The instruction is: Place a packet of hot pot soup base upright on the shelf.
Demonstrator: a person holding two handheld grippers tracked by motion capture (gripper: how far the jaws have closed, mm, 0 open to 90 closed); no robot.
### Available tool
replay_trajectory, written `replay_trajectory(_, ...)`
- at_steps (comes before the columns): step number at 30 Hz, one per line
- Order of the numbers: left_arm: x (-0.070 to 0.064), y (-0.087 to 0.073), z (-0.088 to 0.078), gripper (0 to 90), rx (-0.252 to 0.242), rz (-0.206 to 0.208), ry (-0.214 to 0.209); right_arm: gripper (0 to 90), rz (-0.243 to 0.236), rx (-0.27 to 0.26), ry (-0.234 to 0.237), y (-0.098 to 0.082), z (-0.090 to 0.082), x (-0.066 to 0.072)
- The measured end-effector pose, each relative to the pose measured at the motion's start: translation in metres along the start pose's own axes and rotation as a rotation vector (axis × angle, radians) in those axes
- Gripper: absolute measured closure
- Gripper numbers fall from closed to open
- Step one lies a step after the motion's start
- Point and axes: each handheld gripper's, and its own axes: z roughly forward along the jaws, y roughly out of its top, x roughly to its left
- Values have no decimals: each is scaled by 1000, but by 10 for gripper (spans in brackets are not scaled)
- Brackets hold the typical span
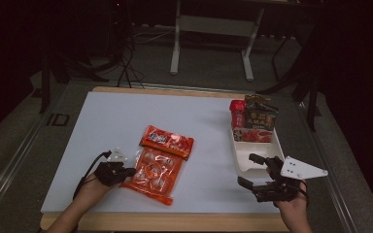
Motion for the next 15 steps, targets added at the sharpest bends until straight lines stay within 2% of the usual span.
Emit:
replay_trajectory(11,-24,7,12,900,-7,11,-106,148,-1,-4,3,0,-1,0)
replay_trajectory(13,-24,8,12,900,-9,19,-107,147,-2,-3,2,0,-1,0)
replay_trajectory(15,-22,10,11,900,-33,6,-78,148,-2,-3,3,0,-1,0)
